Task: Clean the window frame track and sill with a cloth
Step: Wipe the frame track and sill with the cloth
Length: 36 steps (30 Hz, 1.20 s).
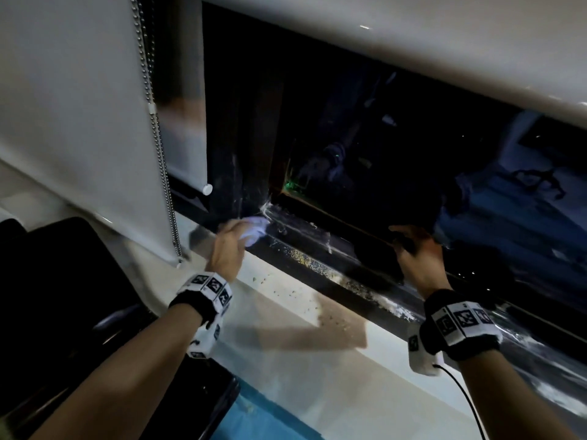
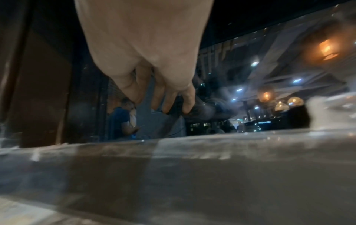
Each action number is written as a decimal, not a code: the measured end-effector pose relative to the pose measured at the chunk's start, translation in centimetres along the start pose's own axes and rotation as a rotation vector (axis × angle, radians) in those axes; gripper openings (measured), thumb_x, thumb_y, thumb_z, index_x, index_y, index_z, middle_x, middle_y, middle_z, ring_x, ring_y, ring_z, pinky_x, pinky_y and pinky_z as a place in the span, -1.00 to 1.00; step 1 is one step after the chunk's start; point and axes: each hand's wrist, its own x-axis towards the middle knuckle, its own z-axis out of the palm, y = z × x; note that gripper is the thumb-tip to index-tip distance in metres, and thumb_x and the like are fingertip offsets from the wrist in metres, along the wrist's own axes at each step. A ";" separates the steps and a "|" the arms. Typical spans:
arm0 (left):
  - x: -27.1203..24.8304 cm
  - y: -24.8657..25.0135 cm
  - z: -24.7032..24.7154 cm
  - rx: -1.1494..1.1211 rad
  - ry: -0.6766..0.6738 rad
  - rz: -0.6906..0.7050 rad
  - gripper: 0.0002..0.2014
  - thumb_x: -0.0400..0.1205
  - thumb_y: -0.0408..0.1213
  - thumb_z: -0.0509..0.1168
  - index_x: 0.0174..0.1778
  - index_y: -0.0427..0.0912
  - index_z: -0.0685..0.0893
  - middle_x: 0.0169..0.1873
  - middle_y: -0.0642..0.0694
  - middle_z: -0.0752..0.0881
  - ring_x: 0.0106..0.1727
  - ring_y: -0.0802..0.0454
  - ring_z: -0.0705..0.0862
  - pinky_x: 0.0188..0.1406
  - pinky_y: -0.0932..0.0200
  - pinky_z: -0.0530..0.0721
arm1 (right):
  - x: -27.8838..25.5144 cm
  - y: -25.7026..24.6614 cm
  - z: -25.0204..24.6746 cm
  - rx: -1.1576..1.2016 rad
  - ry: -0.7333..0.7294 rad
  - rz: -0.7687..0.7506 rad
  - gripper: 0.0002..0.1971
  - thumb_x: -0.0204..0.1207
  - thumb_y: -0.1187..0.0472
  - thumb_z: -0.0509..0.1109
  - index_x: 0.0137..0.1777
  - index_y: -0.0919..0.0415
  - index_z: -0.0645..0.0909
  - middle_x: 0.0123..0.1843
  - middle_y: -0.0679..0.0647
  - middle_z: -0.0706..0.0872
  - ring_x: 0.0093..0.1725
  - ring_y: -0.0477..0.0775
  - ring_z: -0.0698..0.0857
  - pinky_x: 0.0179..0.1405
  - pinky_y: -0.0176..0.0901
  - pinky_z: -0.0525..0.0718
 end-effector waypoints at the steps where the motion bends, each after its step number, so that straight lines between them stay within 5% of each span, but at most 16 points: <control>1: 0.4 -0.1 -0.5 0.006 0.108 -0.093 -0.71 0.57 -0.55 0.27 0.13 -0.23 0.73 0.15 -0.26 0.66 0.14 -0.15 0.62 0.17 0.34 0.48 | 0.0 0.4 -0.3 -0.027 0.011 0.010 -0.71 0.47 0.43 0.31 0.13 0.18 0.67 0.19 0.21 0.68 0.21 0.19 0.63 0.11 -0.43 0.35; 3: 0.4 -0.1 -0.2 0.017 0.250 -0.256 -0.74 0.62 -0.47 0.25 0.21 -0.31 0.69 0.17 -0.41 0.60 0.18 -0.31 0.58 0.21 0.15 0.42 | -0.3 1.3 -0.7 -0.081 0.012 0.043 -0.69 0.46 0.43 0.31 0.15 0.17 0.67 0.19 0.24 0.68 0.21 0.25 0.62 0.21 -0.26 0.43; 7: -0.7 2.0 4.4 -0.009 0.277 -0.335 -0.76 0.56 -0.41 0.36 0.15 -0.28 0.71 0.13 -0.42 0.52 0.16 -0.36 0.53 0.29 -0.05 0.53 | -1.4 3.1 -0.6 -0.144 -0.082 0.080 -0.64 0.39 0.39 0.34 0.19 0.15 0.64 0.22 0.27 0.66 0.22 0.32 0.62 0.25 0.15 0.58; 10: -1.5 3.9 6.5 -0.047 0.298 -0.382 -0.78 0.52 -0.48 0.37 0.09 -0.34 0.71 0.10 -0.41 0.53 0.17 -0.34 0.53 0.25 -0.11 0.58 | -2.3 4.2 0.1 -0.234 -0.166 0.116 -0.65 0.45 0.31 0.36 0.25 0.17 0.60 0.28 0.28 0.57 0.29 0.36 0.53 0.30 0.19 0.48; 13: -3.1 5.5 7.7 -0.088 0.256 -0.267 -0.73 0.46 -0.60 0.37 0.05 -0.31 0.74 0.08 -0.33 0.54 0.20 -0.27 0.54 0.23 -0.08 0.61 | -3.0 4.7 0.5 -0.286 -0.179 0.115 -0.66 0.53 0.21 0.30 0.30 0.12 0.56 0.33 0.26 0.50 0.31 0.37 0.47 0.33 0.19 0.36; 16: -4.8 5.3 7.2 -0.132 0.052 -0.050 -0.60 0.41 -0.72 0.30 0.07 -0.26 0.76 0.08 -0.21 0.57 0.23 -0.10 0.51 0.33 0.08 0.51 | -3.1 4.7 0.3 -0.224 -0.162 0.087 -0.55 0.41 0.08 0.16 0.27 0.17 0.59 0.25 0.29 0.56 0.26 0.38 0.52 0.30 0.18 0.46; 18: -4.6 4.8 5.2 -0.177 -0.033 -0.083 -0.58 0.45 -0.74 0.23 0.09 -0.27 0.74 0.04 -0.07 0.59 0.19 -0.10 0.57 0.32 0.32 0.48 | -3.2 4.8 0.0 -0.197 -0.130 0.054 -0.56 0.38 0.11 0.18 0.23 0.21 0.62 0.20 0.31 0.62 0.20 0.38 0.58 0.24 0.13 0.51; 20: -3.6 3.8 3.0 -0.189 0.115 -0.191 -0.67 0.49 -0.69 0.22 0.05 -0.34 0.75 0.00 -0.13 0.65 0.07 -0.10 0.60 0.14 0.50 0.46 | -3.4 5.0 -0.2 -0.185 -0.102 0.027 -0.61 0.39 0.18 0.23 0.19 0.26 0.64 0.16 0.33 0.66 0.15 0.39 0.62 0.18 0.10 0.54; 23: -1.6 1.9 1.3 -0.114 0.404 -0.320 -0.77 0.57 -0.35 0.33 0.06 -0.42 0.67 0.03 -0.43 0.60 0.05 -0.09 0.48 0.13 0.16 0.45 | -3.4 5.0 -0.1 -0.170 -0.079 0.001 -0.58 0.36 0.16 0.21 0.16 0.30 0.66 0.11 0.35 0.68 0.10 0.39 0.65 0.13 0.09 0.58; 28: -0.5 1.2 4.8 0.054 0.433 -0.369 -0.67 0.60 -0.05 0.28 0.05 -0.27 0.66 0.02 -0.38 0.61 0.10 -0.37 0.53 0.09 -0.29 0.56 | -3.4 5.1 0.0 -0.166 -0.054 -0.021 -0.61 0.36 0.18 0.22 0.13 0.31 0.66 0.08 0.35 0.68 0.07 0.39 0.65 0.09 0.06 0.59; 32: -1.6 2.1 6.7 0.118 0.345 -0.437 -0.64 0.63 -0.07 0.26 0.24 -0.23 0.61 0.34 -0.32 0.44 0.45 -0.46 0.29 0.18 -0.27 0.54 | -3.4 5.2 0.1 -0.170 -0.062 -0.020 -0.59 0.36 0.14 0.19 0.13 0.30 0.66 0.09 0.34 0.68 0.07 0.39 0.65 0.10 0.05 0.58; 36: -1.6 3.7 6.7 0.028 0.430 -0.384 -0.74 0.58 -0.31 0.36 0.16 -0.31 0.66 0.31 -0.43 0.41 0.25 -0.35 0.49 0.25 -0.06 0.57 | -3.4 5.2 0.2 -0.169 -0.057 -0.017 -0.48 0.37 0.00 0.08 0.16 0.28 0.65 0.12 0.34 0.66 0.08 0.38 0.65 0.08 0.04 0.59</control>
